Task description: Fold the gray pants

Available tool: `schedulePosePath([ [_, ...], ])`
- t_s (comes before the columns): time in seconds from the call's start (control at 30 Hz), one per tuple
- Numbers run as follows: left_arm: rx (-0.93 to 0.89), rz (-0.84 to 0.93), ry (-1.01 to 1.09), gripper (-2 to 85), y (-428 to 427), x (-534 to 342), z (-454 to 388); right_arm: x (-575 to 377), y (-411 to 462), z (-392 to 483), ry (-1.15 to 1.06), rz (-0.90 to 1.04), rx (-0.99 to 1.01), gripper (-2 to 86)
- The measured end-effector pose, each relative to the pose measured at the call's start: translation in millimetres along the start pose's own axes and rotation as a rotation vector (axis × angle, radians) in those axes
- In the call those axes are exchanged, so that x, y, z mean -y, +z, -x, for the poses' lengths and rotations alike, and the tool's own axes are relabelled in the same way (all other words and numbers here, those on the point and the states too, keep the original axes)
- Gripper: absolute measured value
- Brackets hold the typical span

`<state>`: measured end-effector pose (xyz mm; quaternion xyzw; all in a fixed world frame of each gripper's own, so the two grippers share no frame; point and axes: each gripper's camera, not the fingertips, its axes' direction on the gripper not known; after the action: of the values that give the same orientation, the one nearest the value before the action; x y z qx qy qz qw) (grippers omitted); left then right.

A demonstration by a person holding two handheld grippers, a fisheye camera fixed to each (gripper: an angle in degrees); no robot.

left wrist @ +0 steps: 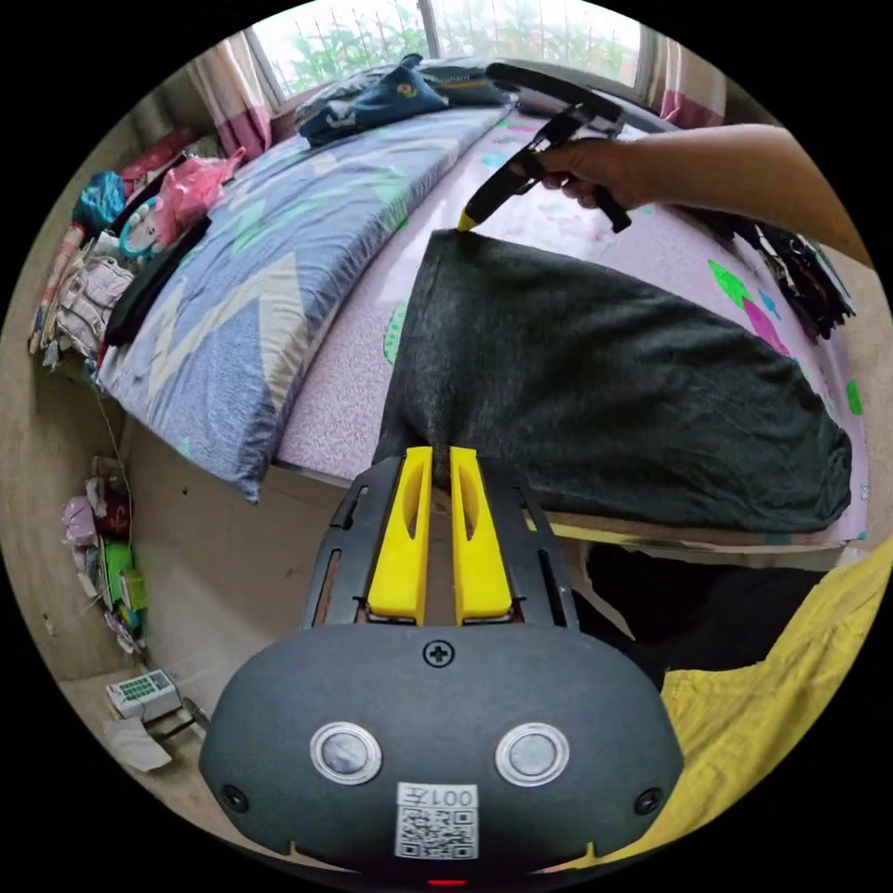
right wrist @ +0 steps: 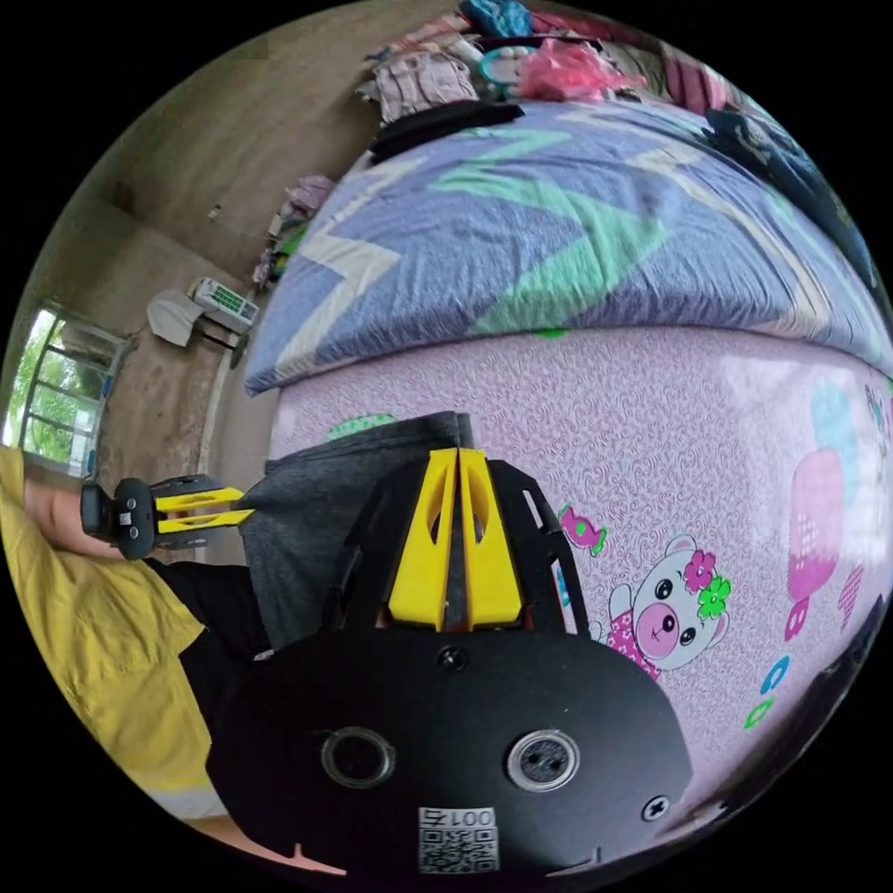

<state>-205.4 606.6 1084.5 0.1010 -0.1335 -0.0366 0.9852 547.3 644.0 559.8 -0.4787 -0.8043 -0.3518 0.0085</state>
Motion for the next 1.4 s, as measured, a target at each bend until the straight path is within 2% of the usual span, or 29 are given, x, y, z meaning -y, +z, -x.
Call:
schedulePosePath([
  [0.1,-0.035,0.072,-0.099,2.5,16.8,-1.5,17.1,-3.6,11.3,-4.7,0.035,0.019,-0.065,0.5],
  [0.2,-0.135,0.066,-0.254,2.8,19.2,-7.4,44.3,-9.5,1.9,-2.7,0.058,-0.037,-0.110,0.5],
  [0.33,-0.255,0.043,-0.437,0.9,20.8,-25.3,75.5,-10.4,-10.0,21.7,-0.042,-0.103,-0.007,0.5],
  [0.47,-0.425,0.050,-0.531,-0.6,31.1,-37.1,91.7,1.0,11.2,63.3,-0.185,-0.030,0.186,0.5],
  [0.6,-0.558,0.036,-0.612,-1.1,44.3,-41.2,104.8,0.9,23.6,78.0,-0.188,-0.025,0.267,0.6],
  [0.7,-0.667,-0.037,-0.623,-1.2,44.9,-39.6,107.8,-3.0,27.7,73.0,-0.146,-0.023,0.357,0.7],
  [0.83,-0.614,-0.151,-0.389,-1.3,25.5,-27.1,90.1,-8.5,36.5,68.9,-0.131,0.049,0.407,0.8],
  [0.93,-0.618,-0.163,-0.296,-1.3,23.8,-22.4,81.9,-12.9,51.0,72.2,-0.130,0.147,0.394,1.0],
  [1.1,-0.623,-0.136,-0.302,-1.3,28.9,-31.7,86.8,-12.8,63.7,101.7,-0.202,0.211,0.400,2.2],
  [1.2,-0.588,-0.092,-0.325,-1.3,28.9,-48.3,93.3,-9.1,64.5,134.2,-0.328,0.230,0.354,5.5],
  [1.3,-0.541,-0.042,-0.367,-1.3,29.3,-66.4,103.5,-11.4,75.1,172.6,-0.476,0.322,0.267,11.5],
  [1.4,-0.502,-0.010,-0.421,-1.3,31.5,-80.4,114.6,-25.0,85.9,208.6,-0.592,0.354,0.110,11.9],
])
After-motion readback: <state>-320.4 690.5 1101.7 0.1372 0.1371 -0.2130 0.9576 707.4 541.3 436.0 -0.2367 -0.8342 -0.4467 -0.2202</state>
